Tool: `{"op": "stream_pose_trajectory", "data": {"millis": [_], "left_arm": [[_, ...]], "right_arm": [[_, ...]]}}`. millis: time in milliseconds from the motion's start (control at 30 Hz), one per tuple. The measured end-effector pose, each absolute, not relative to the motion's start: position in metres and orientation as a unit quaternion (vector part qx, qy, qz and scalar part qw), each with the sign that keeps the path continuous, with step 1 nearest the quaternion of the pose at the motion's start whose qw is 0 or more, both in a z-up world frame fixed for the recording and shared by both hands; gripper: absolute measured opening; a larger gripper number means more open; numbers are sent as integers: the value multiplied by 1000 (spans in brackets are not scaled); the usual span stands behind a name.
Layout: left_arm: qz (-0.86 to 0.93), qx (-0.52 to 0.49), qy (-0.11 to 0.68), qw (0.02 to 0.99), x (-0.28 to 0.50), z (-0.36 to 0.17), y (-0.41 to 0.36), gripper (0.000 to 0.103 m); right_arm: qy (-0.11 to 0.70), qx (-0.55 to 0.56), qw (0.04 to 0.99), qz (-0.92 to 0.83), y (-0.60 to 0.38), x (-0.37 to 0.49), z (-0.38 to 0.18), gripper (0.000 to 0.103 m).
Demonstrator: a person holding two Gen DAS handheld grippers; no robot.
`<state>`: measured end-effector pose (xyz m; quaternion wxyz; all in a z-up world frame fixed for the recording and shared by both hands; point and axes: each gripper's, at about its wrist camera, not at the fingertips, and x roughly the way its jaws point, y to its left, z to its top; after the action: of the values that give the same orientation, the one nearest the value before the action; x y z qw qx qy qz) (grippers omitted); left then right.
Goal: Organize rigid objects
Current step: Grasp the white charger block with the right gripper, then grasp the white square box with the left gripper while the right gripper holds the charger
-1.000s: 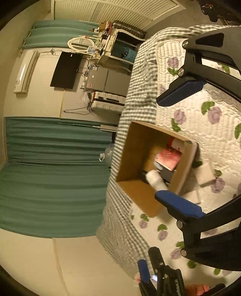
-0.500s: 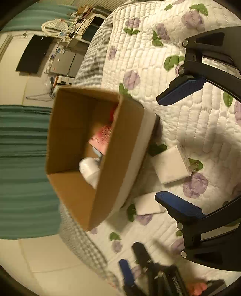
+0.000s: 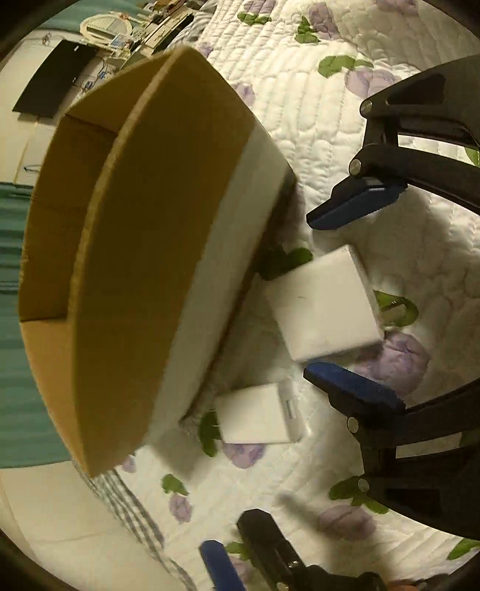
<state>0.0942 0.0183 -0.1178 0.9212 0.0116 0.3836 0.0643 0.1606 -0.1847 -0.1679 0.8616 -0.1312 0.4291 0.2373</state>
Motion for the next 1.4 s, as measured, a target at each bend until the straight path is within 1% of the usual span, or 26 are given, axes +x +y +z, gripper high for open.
{"op": "stream_pose_trajectory", "data": {"millis": [33, 133, 233, 433, 633, 767, 900, 1000, 1067, 1233, 1400], "left_arm": [[64, 10, 385, 921, 94, -119, 17, 73], [63, 13, 391, 918, 94, -120, 12, 73], [57, 16, 395, 917, 93, -120, 6, 73], [39, -15, 399, 916, 106, -115, -14, 73], [67, -7, 430, 900, 137, -143, -32, 73], [83, -36, 463, 882, 157, -161, -23, 73], [97, -72, 453, 883, 169, -167, -13, 73], [110, -57, 451, 884, 179, -173, -16, 73], [108, -48, 447, 887, 178, -174, -19, 73], [69, -59, 441, 893, 164, -169, -17, 66], [47, -59, 444, 893, 147, -161, -20, 66]], "right_arm": [[428, -126, 860, 248, -186, 160, -167, 57], [422, -114, 867, 242, -195, 156, -161, 56], [419, -93, 879, 206, -215, 151, -150, 55], [399, -75, 901, 150, -245, 148, -133, 53], [402, -70, 902, 140, -233, 156, -130, 52], [408, -66, 900, 138, -226, 160, -135, 52], [414, -63, 898, 138, -230, 162, -141, 52], [414, -67, 897, 136, -227, 163, -142, 52], [416, -69, 897, 136, -227, 162, -143, 52], [415, -71, 897, 136, -227, 163, -144, 52], [415, -63, 897, 140, -232, 158, -142, 51]]}}
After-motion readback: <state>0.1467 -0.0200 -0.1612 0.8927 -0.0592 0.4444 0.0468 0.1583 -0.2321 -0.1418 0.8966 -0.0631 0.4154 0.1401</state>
